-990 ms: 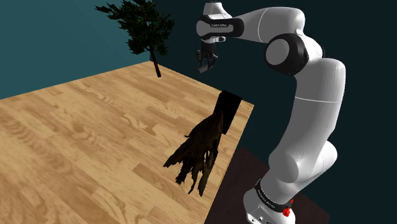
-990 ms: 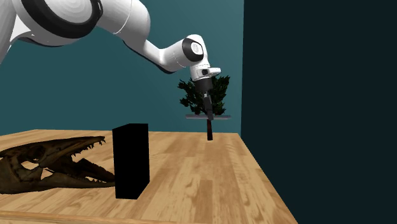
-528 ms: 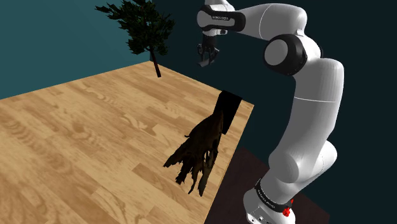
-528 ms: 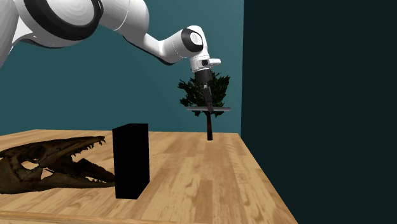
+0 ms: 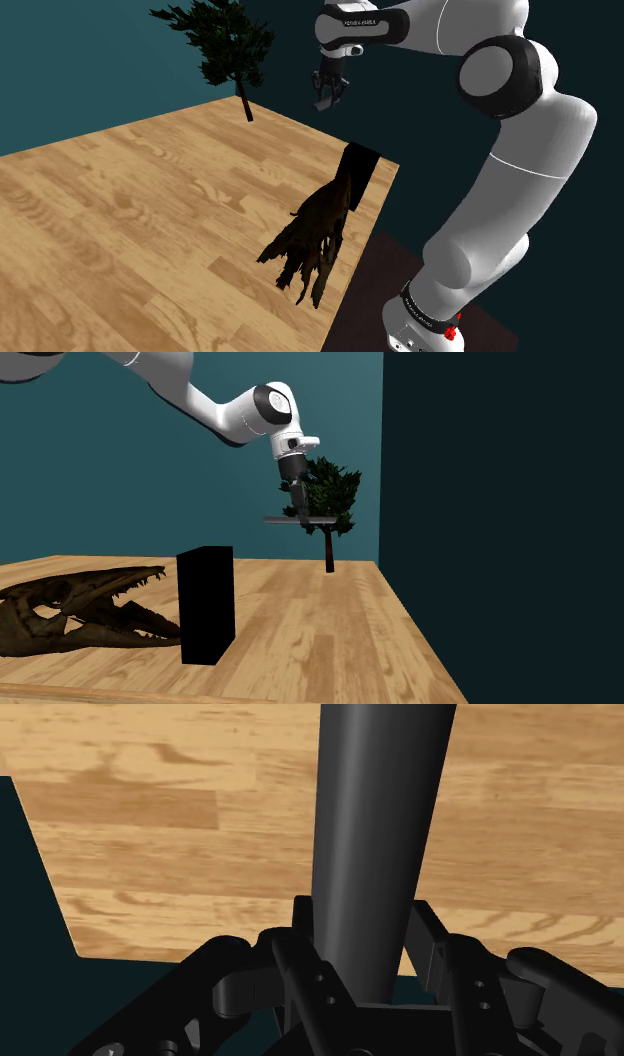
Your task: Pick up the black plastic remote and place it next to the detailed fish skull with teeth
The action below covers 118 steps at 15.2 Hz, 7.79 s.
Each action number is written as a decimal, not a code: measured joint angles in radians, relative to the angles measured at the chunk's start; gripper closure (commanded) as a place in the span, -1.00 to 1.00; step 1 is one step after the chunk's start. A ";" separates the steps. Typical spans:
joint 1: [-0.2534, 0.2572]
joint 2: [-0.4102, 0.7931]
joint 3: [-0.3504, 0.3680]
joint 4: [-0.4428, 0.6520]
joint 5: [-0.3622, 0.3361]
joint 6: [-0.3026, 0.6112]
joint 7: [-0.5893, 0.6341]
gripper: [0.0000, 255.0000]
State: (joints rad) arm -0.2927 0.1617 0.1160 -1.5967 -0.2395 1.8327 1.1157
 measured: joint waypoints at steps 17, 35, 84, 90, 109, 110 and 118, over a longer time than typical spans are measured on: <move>0.114 -0.555 0.111 -0.602 0.095 0.014 0.195 1.00; 0.334 -0.978 0.329 -0.824 0.334 -0.215 0.469 1.00; 0.518 -1.077 0.892 -1.041 0.823 -0.039 0.855 1.00; 0.498 -1.040 0.966 -1.080 0.865 0.047 0.856 1.00; 0.492 -1.030 0.984 -1.082 0.875 0.065 0.860 -1.00; 0.489 -1.033 0.969 -1.057 0.860 0.038 0.866 -1.00; 0.497 -1.052 0.927 -1.019 0.832 -0.022 0.872 -1.00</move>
